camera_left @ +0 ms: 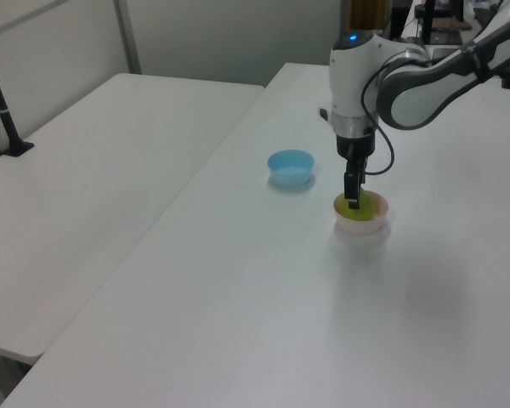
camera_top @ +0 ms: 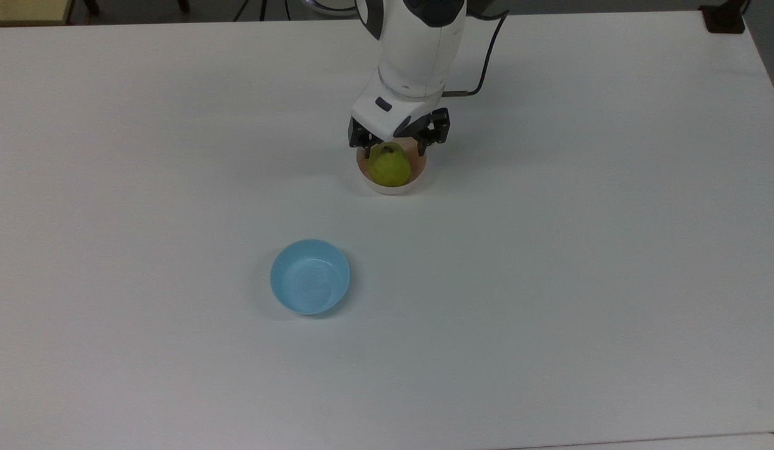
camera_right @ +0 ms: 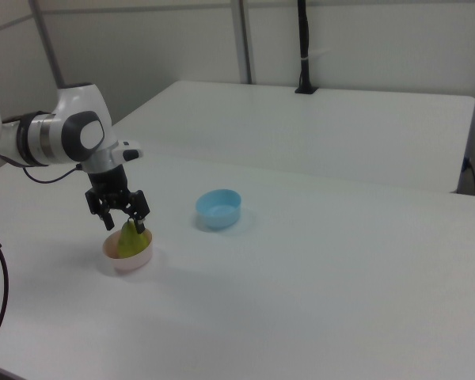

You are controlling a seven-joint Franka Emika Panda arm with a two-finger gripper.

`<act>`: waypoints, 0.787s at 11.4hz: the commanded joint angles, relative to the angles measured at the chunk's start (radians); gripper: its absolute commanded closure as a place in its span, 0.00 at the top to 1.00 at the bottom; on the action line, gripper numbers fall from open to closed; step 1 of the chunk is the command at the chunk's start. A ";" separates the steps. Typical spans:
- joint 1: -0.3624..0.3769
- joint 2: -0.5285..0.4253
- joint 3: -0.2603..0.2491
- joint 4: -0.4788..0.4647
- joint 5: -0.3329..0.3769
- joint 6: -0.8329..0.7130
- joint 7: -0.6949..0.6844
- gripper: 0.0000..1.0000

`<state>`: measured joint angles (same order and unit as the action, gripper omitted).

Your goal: Place the pear in the bowl

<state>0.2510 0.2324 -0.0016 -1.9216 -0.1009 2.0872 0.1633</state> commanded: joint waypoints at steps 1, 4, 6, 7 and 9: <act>-0.006 -0.059 -0.009 0.053 0.014 -0.120 -0.001 1.00; -0.029 -0.125 -0.011 0.113 0.012 -0.223 -0.002 1.00; -0.061 -0.137 -0.012 0.211 0.015 -0.350 0.008 1.00; -0.081 -0.137 -0.014 0.266 0.020 -0.419 0.010 1.00; -0.127 -0.168 -0.017 0.296 0.053 -0.460 0.010 1.00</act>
<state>0.1610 0.0886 -0.0117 -1.6695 -0.0891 1.6864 0.1647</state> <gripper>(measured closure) 0.000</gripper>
